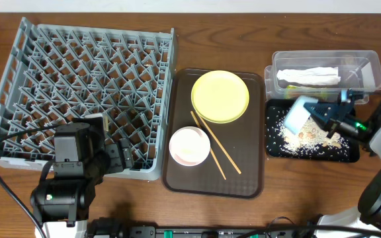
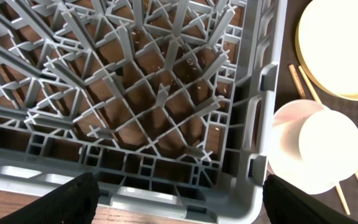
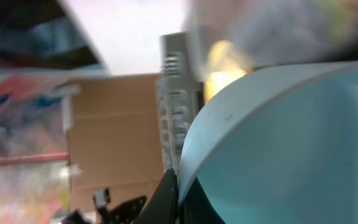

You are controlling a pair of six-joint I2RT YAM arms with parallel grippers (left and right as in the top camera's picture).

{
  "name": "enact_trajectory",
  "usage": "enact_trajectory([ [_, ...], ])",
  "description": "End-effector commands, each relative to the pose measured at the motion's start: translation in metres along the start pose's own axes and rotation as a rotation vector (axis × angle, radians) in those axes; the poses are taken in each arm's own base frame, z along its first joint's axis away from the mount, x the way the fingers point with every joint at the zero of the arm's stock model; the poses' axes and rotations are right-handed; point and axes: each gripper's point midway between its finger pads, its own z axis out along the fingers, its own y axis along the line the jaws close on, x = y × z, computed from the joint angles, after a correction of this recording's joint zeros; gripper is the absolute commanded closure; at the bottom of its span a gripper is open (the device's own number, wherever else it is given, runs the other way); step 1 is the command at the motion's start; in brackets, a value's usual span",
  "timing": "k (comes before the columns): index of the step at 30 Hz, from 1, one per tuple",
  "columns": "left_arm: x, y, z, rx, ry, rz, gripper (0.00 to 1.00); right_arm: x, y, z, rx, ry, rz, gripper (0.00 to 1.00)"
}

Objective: Sort waste into correct bins and load items into the dishwasher
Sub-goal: 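Bring the empty blue bowl back and set it on the yellow plate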

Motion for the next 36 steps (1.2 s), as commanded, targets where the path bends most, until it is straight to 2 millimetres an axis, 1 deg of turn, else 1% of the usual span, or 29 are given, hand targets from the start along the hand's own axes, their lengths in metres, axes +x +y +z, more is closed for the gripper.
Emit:
enact_trajectory([
  [1,-0.007,-0.001,-0.006,0.0,-0.023,-0.005,0.13,0.006,-0.011,0.009,0.094,0.01,-0.08,0.99],
  [5,-0.007,-0.001,-0.006,0.0,-0.023,-0.005,0.13,0.016,-0.004,0.018,0.094,0.049,-0.148,0.99],
  [9,-0.007,-0.001,-0.006,0.0,-0.022,-0.005,0.13,0.025,0.011,0.024,0.108,0.063,-0.215,0.99],
  [11,-0.007,-0.001,-0.006,0.001,-0.023,-0.005,0.13,0.028,0.016,0.027,0.164,0.054,-0.268,0.99],
  [14,-0.007,-0.001,-0.006,0.0,-0.023,-0.005,0.13,0.029,0.02,0.029,0.298,0.017,-0.348,0.99],
  [17,-0.007,-0.001,-0.006,0.0,-0.023,-0.005,0.13,0.037,0.035,0.033,0.34,0.007,-0.45,0.99],
  [19,-0.007,-0.001,-0.006,0.0,-0.023,-0.005,0.13,0.047,0.047,0.04,0.324,0.024,-0.511,0.99],
  [21,-0.007,-0.001,-0.006,0.0,-0.023,-0.005,0.13,0.055,0.054,0.047,0.325,0.04,-0.57,0.99],
  [23,-0.007,-0.001,-0.006,0.0,-0.023,-0.005,0.13,0.057,0.05,0.053,0.392,0.032,-0.614,0.99],
  [25,-0.007,-0.001,-0.006,0.0,-0.023,-0.005,0.13,0.055,0.037,0.059,0.528,0.01,-0.674,0.99],
  [28,-0.007,-0.001,-0.006,0.001,-0.023,-0.005,0.13,0.07,0.037,0.075,0.567,0.059,-0.748,0.99],
  [30,-0.007,-0.001,-0.006,0.0,-0.023,-0.005,0.13,0.081,0.044,0.087,0.577,0.088,-0.804,0.99],
  [32,-0.007,-0.001,-0.006,0.0,-0.023,-0.005,0.13,0.09,0.055,0.098,0.592,0.11,-0.875,0.99],
  [36,-0.007,-0.001,-0.006,0.0,-0.023,-0.005,0.13,0.101,0.08,0.113,0.637,0.118,-1.007,0.99],
])
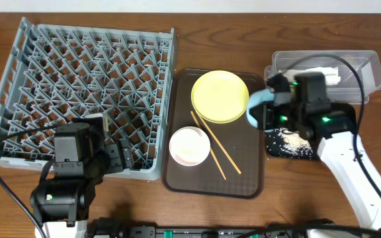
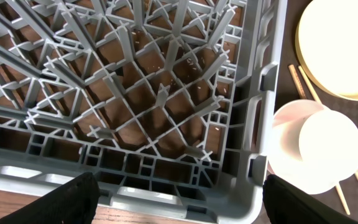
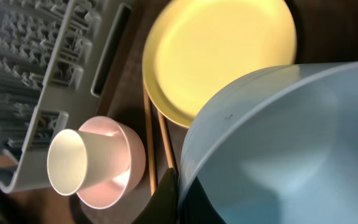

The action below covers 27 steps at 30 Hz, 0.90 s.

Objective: Sort waste into correct bins and load items into the dishwasher
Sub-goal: 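Bring the empty blue bowl back and set it on the yellow plate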

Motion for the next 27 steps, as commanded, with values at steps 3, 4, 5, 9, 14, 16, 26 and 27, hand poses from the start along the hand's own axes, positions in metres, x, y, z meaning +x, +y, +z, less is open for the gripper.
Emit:
enact_trajectory([
  [3,-0.007,-0.001,-0.006,0.0,-0.023,-0.005,0.13,-0.039,0.031,-0.002,0.105,-0.085,-0.227,0.99],
  [4,-0.007,-0.001,-0.006,0.0,-0.023,-0.005,0.13,-0.043,0.035,0.002,0.108,-0.099,-0.254,0.99],
  [5,-0.007,-0.001,-0.006,0.0,-0.023,-0.005,0.13,-0.046,0.04,0.007,0.114,-0.115,-0.282,0.99],
  [9,-0.007,-0.001,-0.006,0.001,-0.023,-0.005,0.13,-0.052,0.047,0.035,0.154,-0.134,-0.367,0.99],
  [14,-0.007,-0.001,-0.006,0.0,-0.023,-0.005,0.13,-0.036,0.048,0.084,0.145,-0.067,-0.395,0.99],
  [16,-0.007,-0.001,-0.006,0.0,-0.023,-0.005,0.13,-0.029,0.042,0.103,0.148,-0.037,-0.394,0.99],
  [26,-0.007,-0.001,-0.006,0.0,-0.023,-0.005,0.13,0.01,0.021,0.153,0.158,0.103,-0.383,0.97],
  [27,-0.007,-0.001,-0.006,0.0,-0.023,-0.005,0.13,0.012,0.022,0.154,0.157,0.106,-0.384,0.91],
])
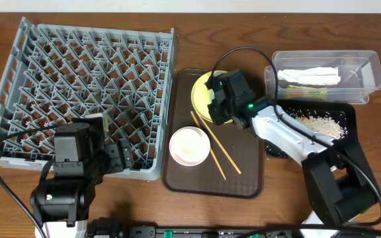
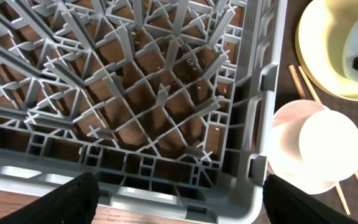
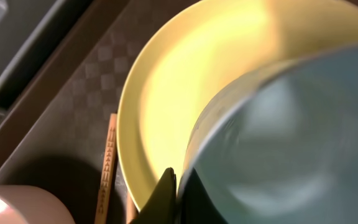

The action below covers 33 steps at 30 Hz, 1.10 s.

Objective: Sort waste into correct bins and load items into the dishwasher
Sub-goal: 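Bring the empty blue bowl back and set it on the yellow plate, then grasp the white cup from the pink bowl with the right gripper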

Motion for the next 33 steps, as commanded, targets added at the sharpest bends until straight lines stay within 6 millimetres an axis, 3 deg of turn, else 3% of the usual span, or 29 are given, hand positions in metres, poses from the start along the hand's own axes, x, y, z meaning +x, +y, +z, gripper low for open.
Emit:
enact_trajectory([
  [1,-0.007,-0.001,-0.006,0.0,-0.023,-0.005,0.13,0.003,0.007,0.005,-0.011,0.017,-0.015,0.8],
  [2,-0.007,-0.001,-0.006,0.0,-0.023,-0.005,0.13,0.003,0.008,0.004,-0.014,0.016,-0.016,0.75],
  [5,-0.007,-0.001,-0.006,0.0,-0.023,-0.005,0.13,-0.001,0.017,-0.004,-0.049,0.015,-0.018,0.72],
  [7,-0.007,-0.001,-0.006,0.0,-0.023,-0.005,0.13,-0.008,0.024,-0.014,-0.083,0.009,-0.019,0.63],
  [12,-0.007,-0.001,-0.006,0.0,-0.023,-0.005,0.13,-0.038,0.047,-0.058,-0.17,-0.018,-0.028,0.63],
  [15,-0.007,-0.001,-0.006,0.0,-0.022,-0.005,0.13,-0.046,0.065,-0.08,-0.232,-0.02,-0.04,0.62],
  [18,-0.006,-0.001,-0.006,0.0,-0.021,-0.005,0.12,-0.035,0.074,-0.083,-0.242,0.027,-0.034,0.64],
  [21,-0.006,-0.001,-0.006,0.0,-0.021,-0.005,0.13,-0.011,0.082,-0.077,-0.243,0.122,-0.032,0.66],
  [29,-0.006,-0.001,-0.006,0.0,-0.021,-0.005,0.13,0.043,0.087,-0.042,-0.189,0.341,-0.009,0.69],
  [33,-0.006,-0.001,-0.006,0.0,-0.021,-0.005,0.13,0.061,0.089,-0.026,-0.181,0.41,0.006,0.82],
])
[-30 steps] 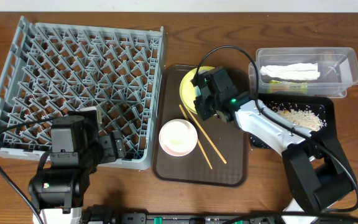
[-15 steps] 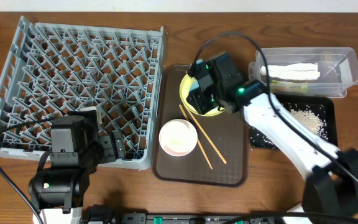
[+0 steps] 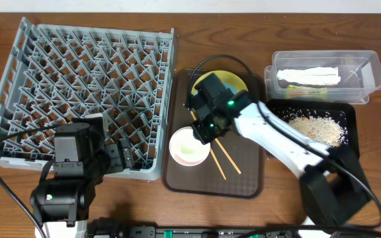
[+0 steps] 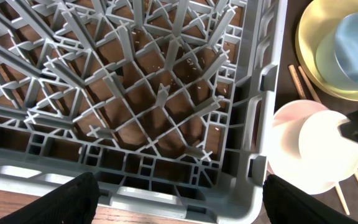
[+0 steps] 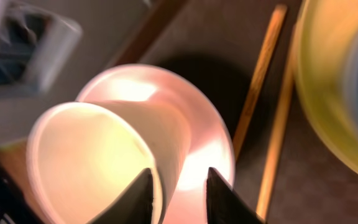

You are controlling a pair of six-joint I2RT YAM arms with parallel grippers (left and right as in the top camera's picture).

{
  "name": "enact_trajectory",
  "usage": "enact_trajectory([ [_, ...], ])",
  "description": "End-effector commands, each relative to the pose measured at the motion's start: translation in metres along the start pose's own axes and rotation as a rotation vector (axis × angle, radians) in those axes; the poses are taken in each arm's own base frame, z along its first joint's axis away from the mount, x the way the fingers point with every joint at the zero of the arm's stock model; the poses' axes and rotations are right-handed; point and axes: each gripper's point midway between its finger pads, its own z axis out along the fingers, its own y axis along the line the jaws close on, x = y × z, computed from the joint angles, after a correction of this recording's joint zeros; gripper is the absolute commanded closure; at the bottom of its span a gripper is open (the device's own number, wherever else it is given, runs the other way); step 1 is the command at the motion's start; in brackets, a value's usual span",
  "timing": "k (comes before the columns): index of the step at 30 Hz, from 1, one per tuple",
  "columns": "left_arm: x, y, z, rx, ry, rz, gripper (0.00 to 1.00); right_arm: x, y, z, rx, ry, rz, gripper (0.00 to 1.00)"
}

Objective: Sort waste into correct bins and load items into the dishwasher
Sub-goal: 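Grasp the white cup from the pink bowl with the right gripper, then hand the white cup from the right gripper to the left gripper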

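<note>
A pale blue bowl [image 4: 353, 46] sits on the yellow plate [image 4: 319, 68] at the back of the brown tray [image 3: 243, 182]; my right arm hides the bowl in the overhead view. In front of it, a white cup [image 5: 92, 162] stands in a pink bowl [image 5: 197, 143], with wooden chopsticks [image 5: 263, 81] beside them. My right gripper [image 5: 182, 196] is open just above the pink bowl, its fingers either side of the cup's wall and holding nothing. Over the near right corner of the grey dish rack [image 3: 78, 79], my left gripper [image 4: 182, 211] is open and empty.
A clear bin [image 3: 323, 76] holding crumpled paper stands at the back right. In front of it lies a black tray [image 3: 316, 129] strewn with food crumbs. The rack fills the left half of the table.
The blue bowl, held over the yellow plate before, now rests on it. My right gripper has let go, opened and moved forward to the pink bowl and cup. The left arm is unchanged.
My right gripper first held the blue bowl tilted over the black crumb tray. It then had the bowl at the brown tray's right edge, then over the yellow plate. Now the bowl lies on the plate and the gripper is open at the cup.
</note>
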Motion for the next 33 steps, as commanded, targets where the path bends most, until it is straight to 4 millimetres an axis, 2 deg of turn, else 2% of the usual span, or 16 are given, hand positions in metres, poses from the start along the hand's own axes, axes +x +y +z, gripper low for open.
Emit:
enact_trajectory([
  [1,-0.006,-0.001,-0.006,0.0,-0.02,-0.003,0.13,0.012,0.0,0.019,0.008,0.062,0.027,0.86],
  [3,-0.006,-0.001,-0.006,0.0,-0.021,-0.003,0.13,0.014,-0.001,0.024,0.01,0.074,0.032,0.97],
  [7,-0.007,-0.001,-0.006,0.001,-0.022,-0.007,0.13,0.006,-0.006,0.016,0.011,0.045,0.041,0.99],
  [10,-0.008,-0.001,-0.006,0.002,-0.027,-0.039,0.13,-0.008,-0.012,-0.002,0.012,-0.011,0.058,0.99],
  [13,-0.012,-0.003,-0.006,0.012,-0.043,-0.093,0.12,-0.024,-0.019,-0.032,0.015,-0.086,0.077,0.99],
  [18,-0.024,-0.036,-0.008,0.202,-0.067,-0.077,0.12,-0.048,-0.034,-0.091,0.029,-0.245,0.105,0.99],
  [23,-0.038,-0.07,-0.007,0.4,-0.065,-0.053,0.12,-0.06,-0.048,-0.141,-0.029,-0.387,0.182,0.99],
  [28,-0.053,-0.112,-0.01,0.677,-0.047,-0.008,0.12,-0.062,-0.056,-0.161,-0.162,-0.427,0.284,0.99],
  [33,-0.068,-0.155,-0.035,1.042,-0.057,0.105,0.12,-0.061,-0.039,-0.176,-0.377,-0.428,0.278,0.99],
])
